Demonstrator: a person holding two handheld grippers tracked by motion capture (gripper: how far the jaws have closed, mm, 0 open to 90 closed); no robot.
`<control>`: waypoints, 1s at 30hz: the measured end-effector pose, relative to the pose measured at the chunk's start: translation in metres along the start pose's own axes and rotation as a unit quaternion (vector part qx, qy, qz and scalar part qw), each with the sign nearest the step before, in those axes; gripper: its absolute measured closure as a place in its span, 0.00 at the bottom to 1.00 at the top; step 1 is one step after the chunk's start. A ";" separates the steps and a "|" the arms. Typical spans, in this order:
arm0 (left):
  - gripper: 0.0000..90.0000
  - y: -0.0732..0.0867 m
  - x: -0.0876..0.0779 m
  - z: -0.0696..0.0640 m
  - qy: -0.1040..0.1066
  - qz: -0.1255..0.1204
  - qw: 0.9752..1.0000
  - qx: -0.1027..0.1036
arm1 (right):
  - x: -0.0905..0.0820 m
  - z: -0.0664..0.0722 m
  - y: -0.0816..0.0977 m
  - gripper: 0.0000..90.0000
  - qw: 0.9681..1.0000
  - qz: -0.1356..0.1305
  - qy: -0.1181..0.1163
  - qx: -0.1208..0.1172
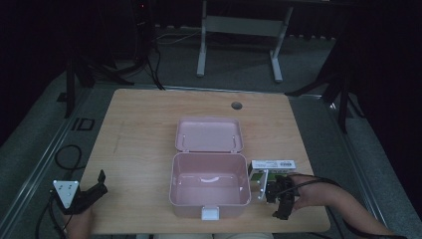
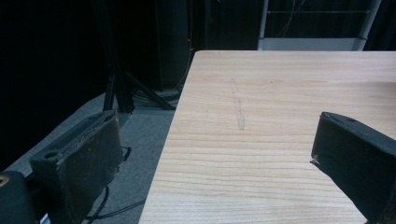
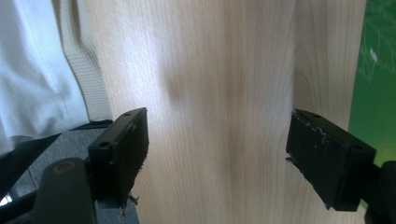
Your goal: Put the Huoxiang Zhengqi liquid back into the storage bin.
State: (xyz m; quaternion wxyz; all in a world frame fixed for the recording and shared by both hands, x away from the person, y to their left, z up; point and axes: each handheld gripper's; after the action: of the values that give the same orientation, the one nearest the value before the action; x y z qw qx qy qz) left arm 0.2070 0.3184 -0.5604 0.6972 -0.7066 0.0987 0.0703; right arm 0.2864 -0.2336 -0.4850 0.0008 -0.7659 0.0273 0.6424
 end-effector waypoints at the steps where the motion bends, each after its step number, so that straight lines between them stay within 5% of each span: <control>1: 0.02 0.000 0.000 0.000 0.000 0.000 1.000 0.000 | -0.001 0.001 -0.003 0.24 1.000 -0.001 -0.003 -0.007; 9: 0.02 0.000 0.000 0.000 0.002 0.001 1.000 0.001 | -0.012 -0.002 -0.008 0.25 1.000 -0.008 -0.002 -0.025; 18: 0.02 0.000 0.001 0.000 0.000 0.003 1.000 0.003 | -0.038 -0.018 -0.007 0.27 0.999 -0.015 0.025 -0.018; 30: 0.02 0.000 0.001 -0.001 0.001 0.004 1.000 0.005 | -0.065 -0.060 0.000 0.34 0.998 -0.021 0.056 -0.015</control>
State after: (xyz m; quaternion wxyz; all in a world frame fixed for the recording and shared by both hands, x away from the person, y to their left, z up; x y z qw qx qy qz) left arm 0.2080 0.3177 -0.5606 0.7000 -0.7031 0.1022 0.0721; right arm 0.3339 -0.2330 -0.4101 0.0012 -0.8008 0.0018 0.5989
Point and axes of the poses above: each handheld gripper's, and its own axes: x roughly forward along the jaws, y roughly out of its underside, z roughly to its left, and after that the axes turned 10 degrees about y, right-handed
